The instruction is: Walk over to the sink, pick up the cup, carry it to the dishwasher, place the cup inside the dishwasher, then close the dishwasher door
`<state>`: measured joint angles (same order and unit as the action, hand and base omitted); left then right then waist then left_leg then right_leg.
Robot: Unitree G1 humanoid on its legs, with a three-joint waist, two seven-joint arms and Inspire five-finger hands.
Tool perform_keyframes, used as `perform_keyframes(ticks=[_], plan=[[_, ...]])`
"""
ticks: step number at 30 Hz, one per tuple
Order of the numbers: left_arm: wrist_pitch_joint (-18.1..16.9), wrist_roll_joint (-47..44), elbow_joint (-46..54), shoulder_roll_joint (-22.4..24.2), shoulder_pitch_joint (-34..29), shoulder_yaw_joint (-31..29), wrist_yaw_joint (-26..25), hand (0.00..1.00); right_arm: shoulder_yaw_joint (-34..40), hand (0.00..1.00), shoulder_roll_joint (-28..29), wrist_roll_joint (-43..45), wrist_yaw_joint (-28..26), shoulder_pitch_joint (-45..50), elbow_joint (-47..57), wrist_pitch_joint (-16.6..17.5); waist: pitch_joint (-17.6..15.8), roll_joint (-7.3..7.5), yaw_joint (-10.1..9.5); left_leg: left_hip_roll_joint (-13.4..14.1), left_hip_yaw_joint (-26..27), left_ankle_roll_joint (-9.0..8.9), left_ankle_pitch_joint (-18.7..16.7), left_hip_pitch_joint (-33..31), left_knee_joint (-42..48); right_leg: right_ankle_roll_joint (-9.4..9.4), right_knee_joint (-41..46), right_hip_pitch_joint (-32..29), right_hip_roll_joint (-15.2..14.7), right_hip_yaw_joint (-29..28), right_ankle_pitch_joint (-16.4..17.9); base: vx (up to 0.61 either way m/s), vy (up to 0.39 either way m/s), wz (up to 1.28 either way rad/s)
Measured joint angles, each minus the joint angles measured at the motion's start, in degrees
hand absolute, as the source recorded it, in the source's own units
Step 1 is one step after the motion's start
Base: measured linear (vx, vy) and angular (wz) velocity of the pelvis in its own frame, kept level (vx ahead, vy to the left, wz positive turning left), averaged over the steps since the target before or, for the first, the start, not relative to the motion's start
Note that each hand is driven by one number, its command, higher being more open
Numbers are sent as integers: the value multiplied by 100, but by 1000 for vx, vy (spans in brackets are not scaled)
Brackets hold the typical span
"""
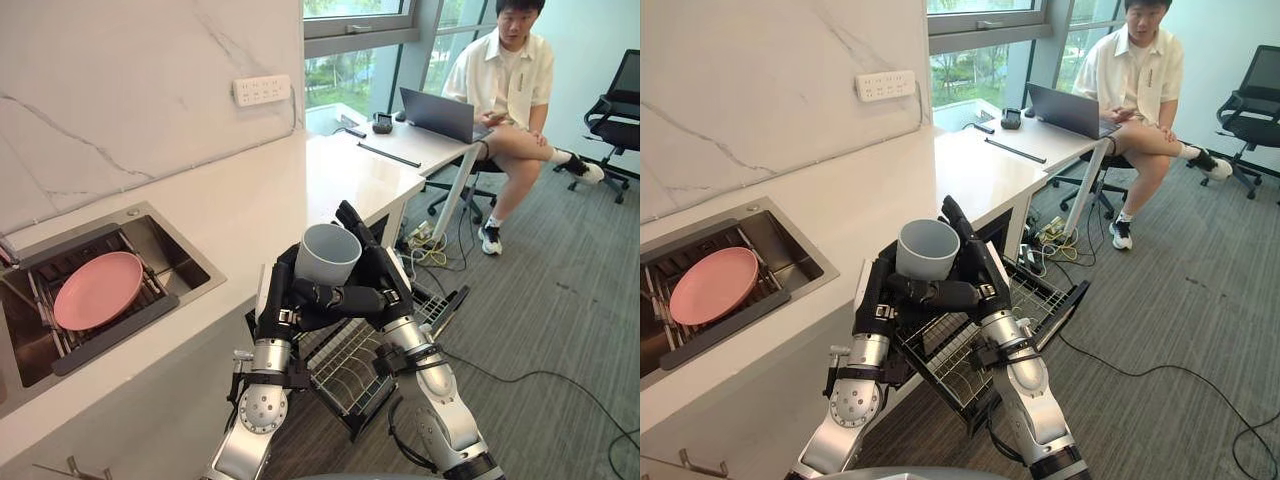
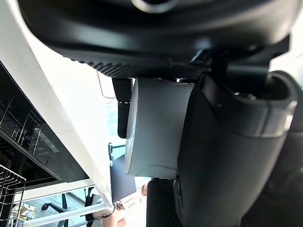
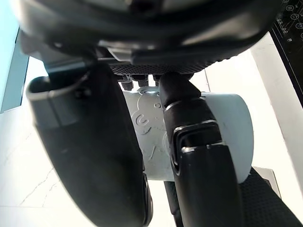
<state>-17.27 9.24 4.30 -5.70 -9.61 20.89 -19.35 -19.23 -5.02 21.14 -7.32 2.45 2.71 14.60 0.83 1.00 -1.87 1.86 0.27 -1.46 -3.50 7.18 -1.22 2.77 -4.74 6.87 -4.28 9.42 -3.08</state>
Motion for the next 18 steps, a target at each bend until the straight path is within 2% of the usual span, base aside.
perform_keyframes(ticks=[7,8,18], plan=[[-5,0,2,-6,-22,85,151,0,49,100,-1,-1,-5,-14,-74,0,1,-1,-17,9,19,-23,16,5,-56,0,0,-1,-4,36,0,-20,-3,3],[-5,-1,2,-5,-22,89,176,0,56,0,0,-1,-5,-14,-87,0,1,-1,-18,9,20,-22,17,5,-56,0,-1,-1,-4,36,0,0,0,0],[-1,-5,29,-5,-55,194,155,0,116,0,-96,-104,7,-53,-224,-2,2,-3,-38,9,27,-35,8,2,-56,0,-2,-4,-5,38,0,0,0,0]])
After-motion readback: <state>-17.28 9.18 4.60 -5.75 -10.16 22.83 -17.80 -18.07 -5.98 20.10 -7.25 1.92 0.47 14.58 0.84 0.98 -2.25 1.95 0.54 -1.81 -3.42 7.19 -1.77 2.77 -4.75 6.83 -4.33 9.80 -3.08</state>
